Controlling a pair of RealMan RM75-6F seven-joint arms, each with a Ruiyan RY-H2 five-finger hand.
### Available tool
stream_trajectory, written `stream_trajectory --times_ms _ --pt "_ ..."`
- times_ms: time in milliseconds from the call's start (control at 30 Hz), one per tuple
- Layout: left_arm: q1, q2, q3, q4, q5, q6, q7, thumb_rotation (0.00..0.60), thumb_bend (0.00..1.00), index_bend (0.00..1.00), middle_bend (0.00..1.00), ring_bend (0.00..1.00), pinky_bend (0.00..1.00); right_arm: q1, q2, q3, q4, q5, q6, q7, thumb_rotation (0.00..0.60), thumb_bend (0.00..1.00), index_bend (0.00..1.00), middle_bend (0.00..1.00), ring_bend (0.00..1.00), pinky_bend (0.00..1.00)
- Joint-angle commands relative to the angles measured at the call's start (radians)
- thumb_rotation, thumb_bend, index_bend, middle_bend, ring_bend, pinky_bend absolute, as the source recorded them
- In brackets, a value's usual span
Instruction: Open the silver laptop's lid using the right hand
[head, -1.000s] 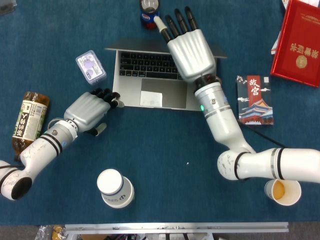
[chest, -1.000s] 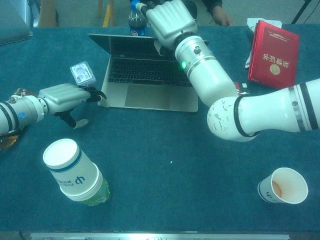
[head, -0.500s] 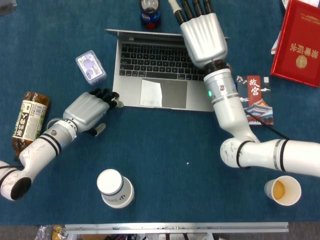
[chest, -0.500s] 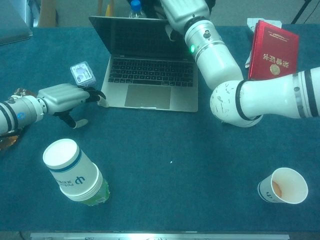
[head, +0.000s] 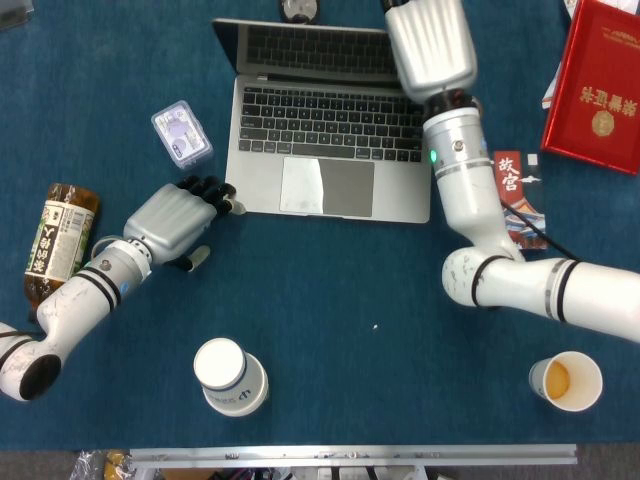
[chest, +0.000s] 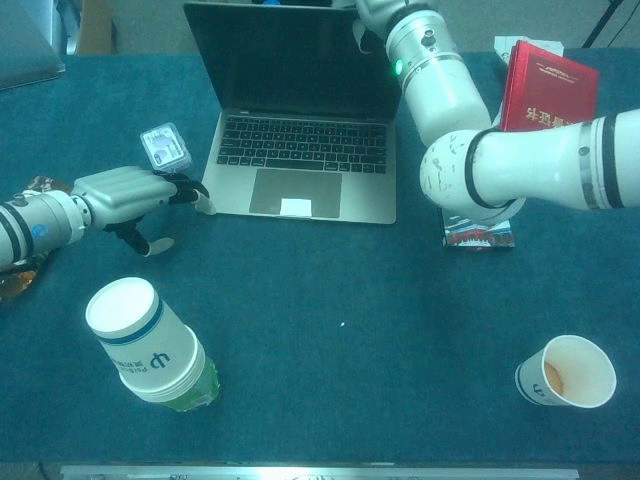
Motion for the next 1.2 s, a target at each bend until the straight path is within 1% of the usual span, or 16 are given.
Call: stream_trajectory --times_ms 33,500,733,833,1033,1200 --pt "0.000 0.000 0.001 0.001 -0.001 0.000 -0.001 0.584 0.42 0.17 0.09 0.05 0.06 0.005 -0.002 0.004 0.021 0.004 -0.002 0.004 0.600 0.40 0.09 0.13 0.00 0.05" --pt "-0.005 -0.006 0.002 0.006 -0.004 -0.003 0.003 0.582 0.42 0.17 0.09 0.05 0.06 0.015 -0.004 0.027 0.111 0.033 -0.003 -0.003 0.600 0.40 0.09 0.13 0.00 0.05" --pt "-0.009 -0.008 0.003 0.003 -0.012 -0.007 0.015 0.582 0.42 0.17 0.09 0.05 0.06 0.015 -0.001 0.029 0.124 0.038 -0.002 -0.006 0.600 0.40 0.09 0.13 0.00 0.05" --pt "-0.010 -0.007 0.003 -0.002 -0.017 -0.005 0.020 0.582 0.42 0.17 0.09 0.05 0.06 0.010 0.010 0.029 0.094 0.033 -0.003 0.003 0.600 0.40 0.09 0.13 0.00 0.05" --pt "-0.002 0.017 -0.006 -0.035 -0.019 0.023 0.015 0.583 0.42 0.17 0.09 0.05 0.06 -0.018 0.061 0.020 -0.064 0.017 -0.001 0.033 0.600 0.40 0.09 0.13 0.00 0.05" --pt "0.019 0.073 -0.012 -0.091 -0.003 0.076 0.001 0.582 0.42 0.17 0.09 0.05 0.06 -0.043 0.117 0.012 -0.188 -0.004 0.025 0.046 0.600 0.40 0.09 0.13 0.00 0.05"
